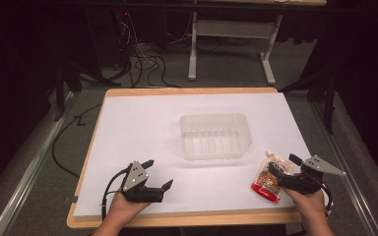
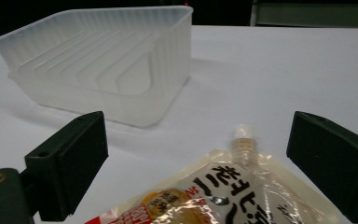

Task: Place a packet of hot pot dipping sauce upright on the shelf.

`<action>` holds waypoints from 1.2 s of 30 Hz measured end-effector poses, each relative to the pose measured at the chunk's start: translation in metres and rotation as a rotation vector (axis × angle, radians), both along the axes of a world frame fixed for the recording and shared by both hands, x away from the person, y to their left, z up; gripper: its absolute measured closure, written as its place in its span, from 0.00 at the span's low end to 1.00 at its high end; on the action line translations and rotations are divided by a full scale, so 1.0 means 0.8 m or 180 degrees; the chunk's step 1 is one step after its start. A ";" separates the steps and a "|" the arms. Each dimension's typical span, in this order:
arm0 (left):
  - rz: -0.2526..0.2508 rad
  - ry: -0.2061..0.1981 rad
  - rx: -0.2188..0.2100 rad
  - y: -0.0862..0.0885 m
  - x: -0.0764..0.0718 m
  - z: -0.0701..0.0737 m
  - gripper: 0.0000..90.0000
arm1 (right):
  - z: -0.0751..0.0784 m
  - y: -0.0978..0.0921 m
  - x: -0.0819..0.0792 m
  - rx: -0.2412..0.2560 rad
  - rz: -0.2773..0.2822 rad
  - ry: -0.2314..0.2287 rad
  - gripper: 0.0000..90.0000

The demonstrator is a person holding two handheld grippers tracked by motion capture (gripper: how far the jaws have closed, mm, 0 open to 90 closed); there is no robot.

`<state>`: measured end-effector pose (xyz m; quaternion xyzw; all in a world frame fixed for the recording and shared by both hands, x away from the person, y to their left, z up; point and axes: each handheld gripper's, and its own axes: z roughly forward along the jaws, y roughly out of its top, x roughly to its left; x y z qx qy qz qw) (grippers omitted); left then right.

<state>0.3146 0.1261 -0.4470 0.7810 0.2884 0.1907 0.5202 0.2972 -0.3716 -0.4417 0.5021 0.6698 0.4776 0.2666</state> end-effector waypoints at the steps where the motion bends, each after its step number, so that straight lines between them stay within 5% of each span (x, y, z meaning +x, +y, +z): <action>1: 0.0002 0.0004 -0.0001 0.000 0.000 0.000 0.11 | -0.001 -0.005 0.001 0.0025 -0.0024 0.0012 0.06; 7: -0.0020 0.0003 0.0022 -0.001 0.000 -0.001 0.11 | -0.006 -0.027 0.005 0.0083 -0.0152 0.0100 0.08; 15: -0.0054 0.0021 0.0029 -0.001 -0.001 -0.001 0.11 | -0.024 -0.063 0.015 0.0252 -0.0332 0.0405 0.16; 29: -0.0095 0.0010 0.0036 -0.002 -0.001 -0.001 0.11 | -0.035 -0.079 0.035 0.0775 -0.0473 0.0795 0.25; 36: -0.0131 0.0018 0.0054 -0.004 -0.002 -0.002 0.11 | -0.041 -0.078 0.043 0.0819 -0.0493 0.1033 0.27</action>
